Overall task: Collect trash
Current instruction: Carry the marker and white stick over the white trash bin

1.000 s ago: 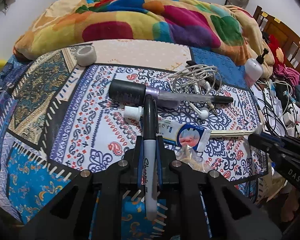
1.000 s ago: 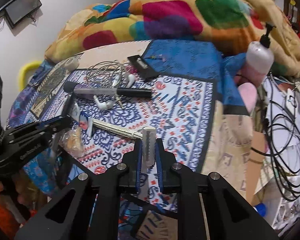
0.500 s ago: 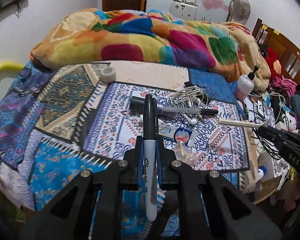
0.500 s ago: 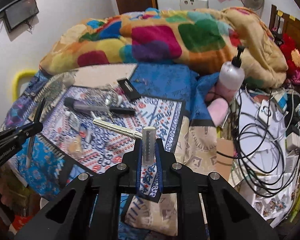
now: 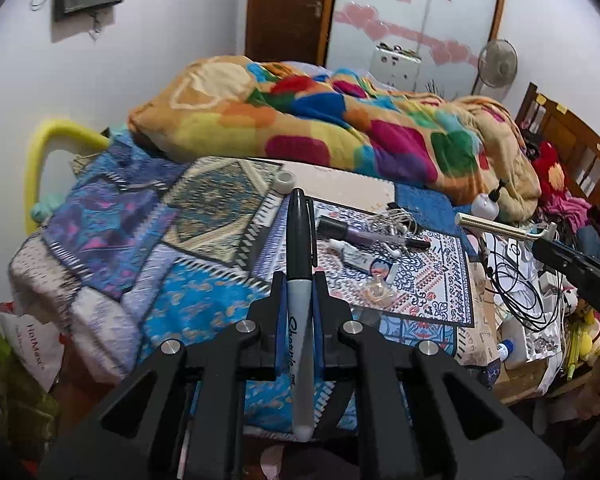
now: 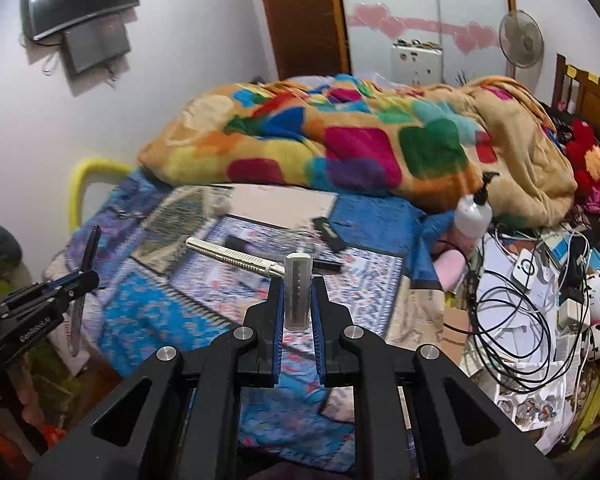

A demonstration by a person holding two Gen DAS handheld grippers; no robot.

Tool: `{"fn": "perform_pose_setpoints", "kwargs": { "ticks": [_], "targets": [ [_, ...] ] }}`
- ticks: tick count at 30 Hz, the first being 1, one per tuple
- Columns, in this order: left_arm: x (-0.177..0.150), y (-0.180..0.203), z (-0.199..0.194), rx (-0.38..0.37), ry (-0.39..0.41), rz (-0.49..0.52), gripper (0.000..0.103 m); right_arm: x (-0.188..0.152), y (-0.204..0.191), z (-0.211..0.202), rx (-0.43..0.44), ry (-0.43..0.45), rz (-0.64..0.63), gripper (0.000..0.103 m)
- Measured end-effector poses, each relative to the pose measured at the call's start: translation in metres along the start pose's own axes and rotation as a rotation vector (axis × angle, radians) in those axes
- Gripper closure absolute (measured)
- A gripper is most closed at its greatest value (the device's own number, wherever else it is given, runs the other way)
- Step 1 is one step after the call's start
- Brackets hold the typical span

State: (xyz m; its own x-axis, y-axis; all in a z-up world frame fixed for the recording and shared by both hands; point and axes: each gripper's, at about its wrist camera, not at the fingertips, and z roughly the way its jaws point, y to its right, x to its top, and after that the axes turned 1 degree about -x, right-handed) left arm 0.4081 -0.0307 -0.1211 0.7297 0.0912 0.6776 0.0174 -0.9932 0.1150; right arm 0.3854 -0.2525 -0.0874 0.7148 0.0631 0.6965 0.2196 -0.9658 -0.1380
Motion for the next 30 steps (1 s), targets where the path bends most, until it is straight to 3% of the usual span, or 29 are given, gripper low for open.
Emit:
{"fn": "perform_pose_setpoints", "kwargs": {
  "ticks": [13, 24, 30],
  "targets": [
    [-0.046, -0.074, -0.089, 0.084, 0.064, -0.109, 0.092, -0.015, -0.093, -0.031, 0.121, 0.026, -0.123, 0.091],
    [-0.102, -0.149, -0.115, 0.191, 0.028, -0.211, 0.092, -0.046, -0.183, -0.007, 0.24, -0.06, -0.258, 0.091],
    [-0.137, -0.187, -0.114, 0.247, -0.025, -0.283, 0.092, -0.076, -0.236, 0.032, 0.295, -0.182, -0.348, 0.091]
  ]
}}
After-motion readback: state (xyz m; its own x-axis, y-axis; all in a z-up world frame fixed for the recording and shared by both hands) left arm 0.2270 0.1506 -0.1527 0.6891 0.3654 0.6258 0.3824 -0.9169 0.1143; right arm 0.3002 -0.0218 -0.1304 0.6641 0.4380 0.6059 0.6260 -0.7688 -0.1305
